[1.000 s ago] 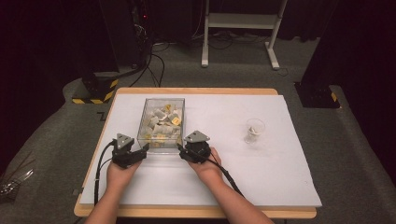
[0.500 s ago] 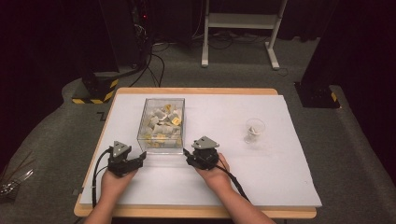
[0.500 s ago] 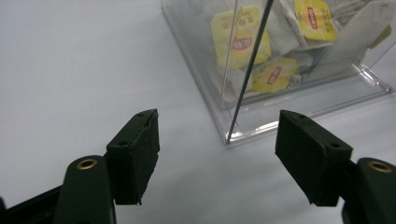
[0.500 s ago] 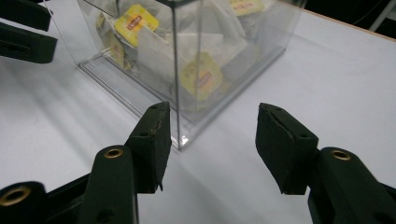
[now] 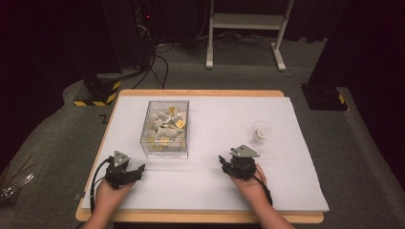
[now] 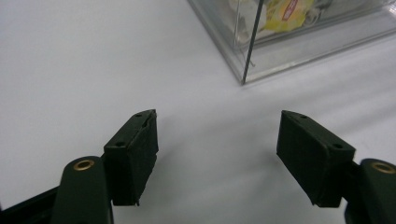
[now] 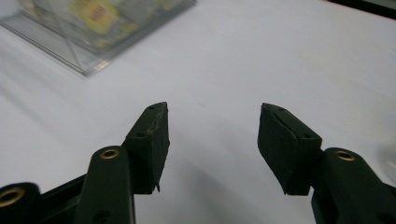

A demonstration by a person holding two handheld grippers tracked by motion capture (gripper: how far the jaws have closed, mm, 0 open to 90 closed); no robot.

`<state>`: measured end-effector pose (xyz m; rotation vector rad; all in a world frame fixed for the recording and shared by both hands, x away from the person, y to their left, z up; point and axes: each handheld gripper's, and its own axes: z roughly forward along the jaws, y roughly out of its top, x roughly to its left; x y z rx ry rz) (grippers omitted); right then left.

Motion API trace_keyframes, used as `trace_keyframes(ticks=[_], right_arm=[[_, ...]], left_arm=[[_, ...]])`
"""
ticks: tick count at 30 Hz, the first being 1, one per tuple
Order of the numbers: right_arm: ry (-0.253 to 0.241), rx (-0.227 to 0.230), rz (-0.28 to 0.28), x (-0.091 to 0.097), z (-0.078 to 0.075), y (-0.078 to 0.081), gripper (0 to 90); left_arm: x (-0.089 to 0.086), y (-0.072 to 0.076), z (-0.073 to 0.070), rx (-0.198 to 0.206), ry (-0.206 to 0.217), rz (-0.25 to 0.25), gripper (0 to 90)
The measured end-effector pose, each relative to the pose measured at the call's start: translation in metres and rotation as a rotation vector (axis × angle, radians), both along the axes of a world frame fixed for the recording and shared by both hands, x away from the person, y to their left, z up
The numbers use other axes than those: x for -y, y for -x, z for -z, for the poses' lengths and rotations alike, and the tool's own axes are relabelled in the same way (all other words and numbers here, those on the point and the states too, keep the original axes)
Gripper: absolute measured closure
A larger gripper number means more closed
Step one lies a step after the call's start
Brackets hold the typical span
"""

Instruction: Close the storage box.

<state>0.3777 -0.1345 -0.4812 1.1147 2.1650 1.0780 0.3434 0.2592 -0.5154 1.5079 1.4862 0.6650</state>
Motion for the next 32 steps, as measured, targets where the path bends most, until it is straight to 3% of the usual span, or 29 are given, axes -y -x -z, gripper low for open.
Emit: trace_keyframes(ticks=[3,5,6,10,14,15,17,19,32], right_arm=[[0.021,-0.012,0.050,0.030,0.002,0.003,41.7],[0.034,-0.025,0.078,0.049,0.004,0.005,40.3],[0.039,-0.034,0.088,0.055,0.005,0.006,39.8],[0.058,-0.080,0.157,0.090,0.012,0.010,37.9],[0.085,-0.107,0.200,0.114,0.018,0.013,36.6],[0.064,-0.116,0.203,0.118,0.020,0.014,36.2],[0.032,-0.136,0.202,0.122,0.020,0.013,36.1],[0.047,-0.128,0.200,0.120,0.021,0.013,35.8],[0.039,-0.131,0.224,0.121,0.022,0.013,29.2]], left_arm=[[-0.002,0.003,0.000,-0.011,-0.016,0.001,28.6],[-0.001,0.004,0.001,0.001,0.006,-0.012,28.5],[-0.004,0.004,0.001,-0.013,-0.003,0.000,28.5],[-0.005,0.003,0.002,-0.018,0.030,-0.019,26.6],[-0.005,0.004,0.003,-0.011,0.041,-0.026,26.4],[-0.005,0.004,0.002,-0.014,0.038,-0.025,26.6],[-0.004,0.005,0.003,-0.004,0.039,-0.031,26.7],[-0.004,0.006,0.003,-0.007,0.021,-0.022,27.4],[-0.004,0.006,0.003,-0.008,0.029,-0.023,27.8]])
